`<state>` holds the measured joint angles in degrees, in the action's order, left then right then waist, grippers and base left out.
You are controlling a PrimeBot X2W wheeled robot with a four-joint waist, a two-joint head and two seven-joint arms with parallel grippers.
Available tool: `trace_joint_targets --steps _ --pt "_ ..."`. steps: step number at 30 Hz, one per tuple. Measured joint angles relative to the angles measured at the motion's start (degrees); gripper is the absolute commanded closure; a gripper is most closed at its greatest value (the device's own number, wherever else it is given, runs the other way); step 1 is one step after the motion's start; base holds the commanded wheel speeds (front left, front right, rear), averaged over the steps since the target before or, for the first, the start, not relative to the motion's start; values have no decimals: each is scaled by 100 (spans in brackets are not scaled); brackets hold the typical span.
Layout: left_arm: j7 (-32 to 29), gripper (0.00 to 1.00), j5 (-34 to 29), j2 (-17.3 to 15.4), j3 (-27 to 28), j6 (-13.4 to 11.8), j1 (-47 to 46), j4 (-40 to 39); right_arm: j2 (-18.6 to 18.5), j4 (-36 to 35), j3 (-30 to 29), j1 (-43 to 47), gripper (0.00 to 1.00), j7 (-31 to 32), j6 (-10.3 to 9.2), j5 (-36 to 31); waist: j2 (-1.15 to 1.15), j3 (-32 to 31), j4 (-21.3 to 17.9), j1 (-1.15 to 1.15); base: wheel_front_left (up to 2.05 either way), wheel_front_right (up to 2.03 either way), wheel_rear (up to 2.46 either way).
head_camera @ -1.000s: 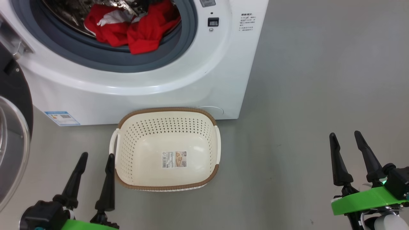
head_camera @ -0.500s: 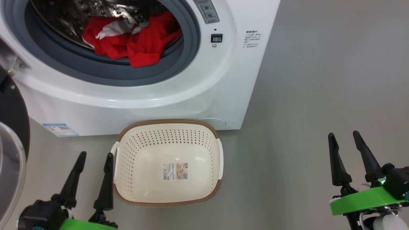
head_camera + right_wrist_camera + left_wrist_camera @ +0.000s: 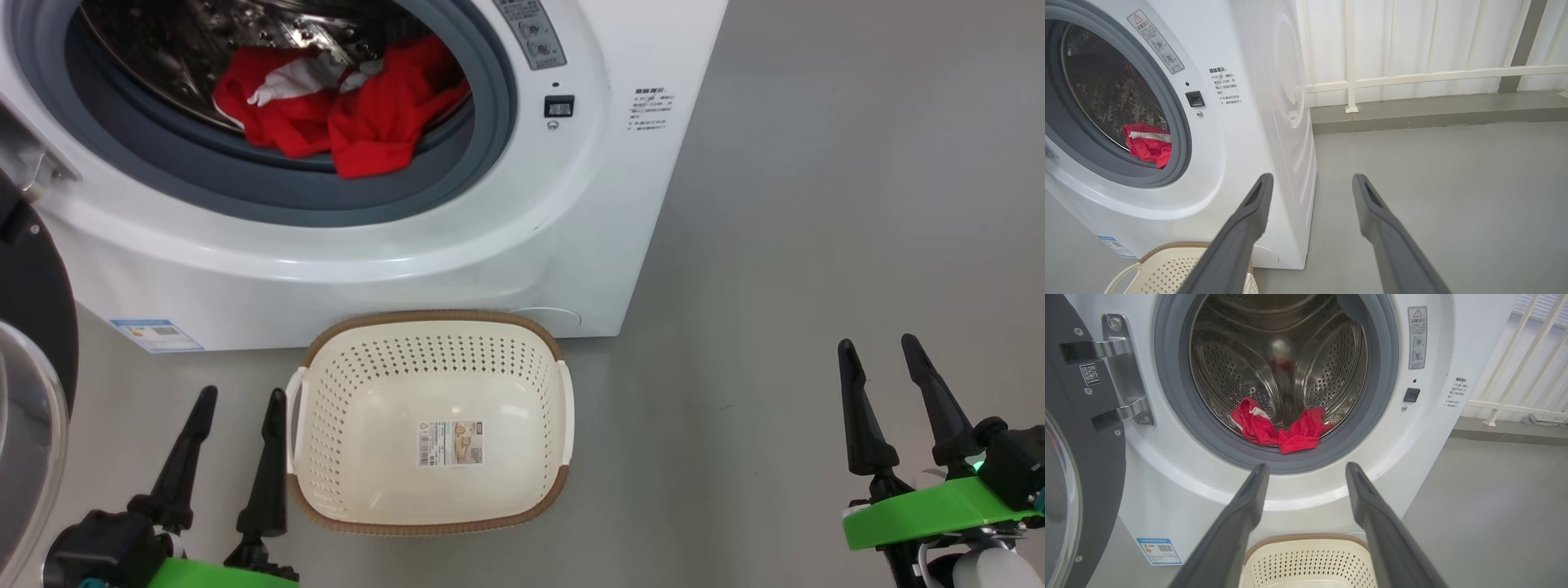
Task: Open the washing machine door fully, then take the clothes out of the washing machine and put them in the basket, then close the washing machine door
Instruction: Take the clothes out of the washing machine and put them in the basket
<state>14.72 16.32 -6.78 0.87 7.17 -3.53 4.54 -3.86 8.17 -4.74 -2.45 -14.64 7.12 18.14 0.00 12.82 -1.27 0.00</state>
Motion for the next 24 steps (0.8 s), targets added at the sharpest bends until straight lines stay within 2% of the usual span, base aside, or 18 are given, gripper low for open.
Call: trace_joint_targets --steps 5,10,18,24 --pt "0 0 -21 2 -8 0 -5 121 2 1 9 -2 0 0 0 0 0 27 4 0 0 0 0" --pt "0 0 -108 -5 -294 0 -345 308 14 -11 14 -13 0 0 0 0 0 141 11 0 0 0 0" --pt "0 0 -211 -170 -664 0 -1812 1182 51 -53 149 -264 0 0 0 0 0 512 -27 0 0 0 0" --pt "0 0 -203 -357 -954 0 -3115 2232 74 -64 190 -474 0 0 0 15 0 870 -137 0 0 0 0"
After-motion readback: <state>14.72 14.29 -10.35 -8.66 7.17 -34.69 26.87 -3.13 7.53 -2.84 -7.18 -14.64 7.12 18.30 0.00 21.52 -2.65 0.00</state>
